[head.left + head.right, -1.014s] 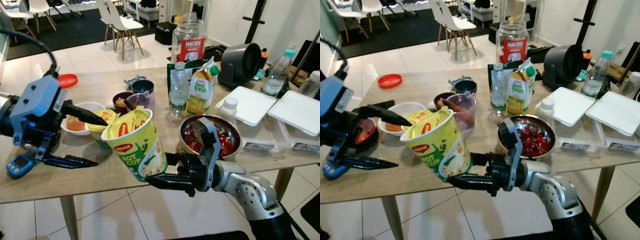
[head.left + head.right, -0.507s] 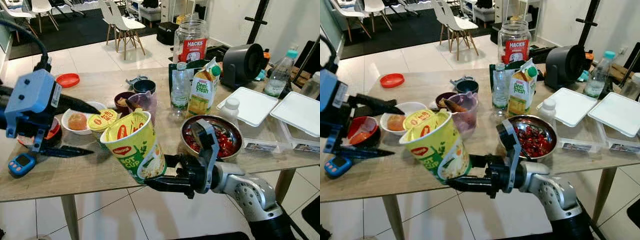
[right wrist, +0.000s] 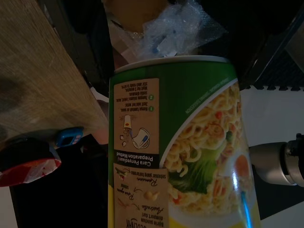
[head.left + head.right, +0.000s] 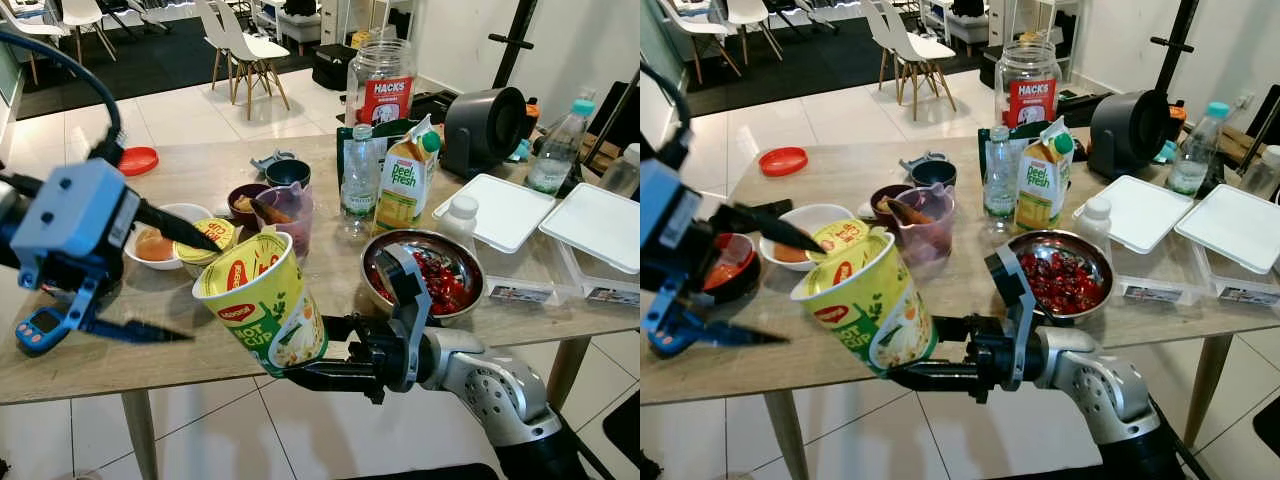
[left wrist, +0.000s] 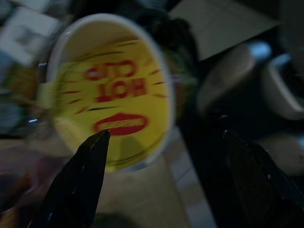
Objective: Restocking fridge
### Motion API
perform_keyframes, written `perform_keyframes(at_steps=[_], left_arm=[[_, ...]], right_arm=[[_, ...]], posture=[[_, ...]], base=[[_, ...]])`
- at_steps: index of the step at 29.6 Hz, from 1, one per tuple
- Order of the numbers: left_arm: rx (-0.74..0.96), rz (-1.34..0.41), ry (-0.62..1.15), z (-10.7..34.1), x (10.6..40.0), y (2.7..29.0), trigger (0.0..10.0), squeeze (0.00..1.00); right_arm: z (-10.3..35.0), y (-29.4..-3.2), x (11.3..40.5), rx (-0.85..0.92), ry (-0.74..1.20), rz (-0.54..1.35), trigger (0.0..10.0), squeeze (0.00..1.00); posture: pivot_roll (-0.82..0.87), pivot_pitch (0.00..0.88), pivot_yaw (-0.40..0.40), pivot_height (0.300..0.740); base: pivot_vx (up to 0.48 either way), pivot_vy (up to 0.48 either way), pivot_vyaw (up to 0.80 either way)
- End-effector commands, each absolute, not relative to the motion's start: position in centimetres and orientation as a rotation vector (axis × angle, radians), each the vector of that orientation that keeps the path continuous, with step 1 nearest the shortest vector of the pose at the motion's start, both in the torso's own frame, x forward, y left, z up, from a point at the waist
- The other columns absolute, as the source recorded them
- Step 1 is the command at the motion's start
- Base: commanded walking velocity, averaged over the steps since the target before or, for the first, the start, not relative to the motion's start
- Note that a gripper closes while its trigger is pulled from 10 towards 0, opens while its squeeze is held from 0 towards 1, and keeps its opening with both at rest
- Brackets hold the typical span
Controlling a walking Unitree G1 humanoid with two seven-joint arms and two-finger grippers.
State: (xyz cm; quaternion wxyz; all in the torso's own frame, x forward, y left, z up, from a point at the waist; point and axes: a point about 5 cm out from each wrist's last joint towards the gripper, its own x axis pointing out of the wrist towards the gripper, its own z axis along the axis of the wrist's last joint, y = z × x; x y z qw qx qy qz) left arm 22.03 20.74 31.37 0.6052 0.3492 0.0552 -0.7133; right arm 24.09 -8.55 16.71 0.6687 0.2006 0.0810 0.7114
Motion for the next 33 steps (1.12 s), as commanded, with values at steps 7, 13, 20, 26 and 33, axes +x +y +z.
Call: perform_keyframes(at_steps=[7,13,20,26,33], left_arm=[[0.782,-1.672,0.156,29.5,22.6,20.1,10.0,0.00],[0.808,-1.649,0.162,28.8,23.1,19.7,10.0,0.00],[0.814,-1.673,0.190,28.6,23.0,19.6,0.0,0.00],[0.819,-1.686,0.203,28.6,22.9,19.7,0.0,0.00],[0.817,-1.700,0.204,28.7,22.8,19.7,0.0,0.00]], right_arm=[[16.5,-8.4,23.9,0.445,0.183,1.608,10.0,0.00],[16.6,-8.3,23.8,0.446,0.183,1.618,10.0,0.00],[16.6,-8.2,23.7,0.447,0.183,1.620,10.0,0.00],[16.5,-8.2,23.7,0.447,0.186,1.623,10.0,0.00],[16.5,-8.2,23.6,0.443,0.188,1.625,10.0,0.00]], posture=[[-0.03,0.000,0.026,0.740],[-0.03,0.000,0.024,0.740],[-0.02,0.000,0.024,0.740],[-0.02,0.000,0.023,0.740],[-0.02,0.000,0.025,0.740]], base=[[0.000,0.000,0.00],[0.000,0.000,0.00],[0.000,0.000,0.00],[0.000,0.000,0.00],[0.000,0.000,0.00]])
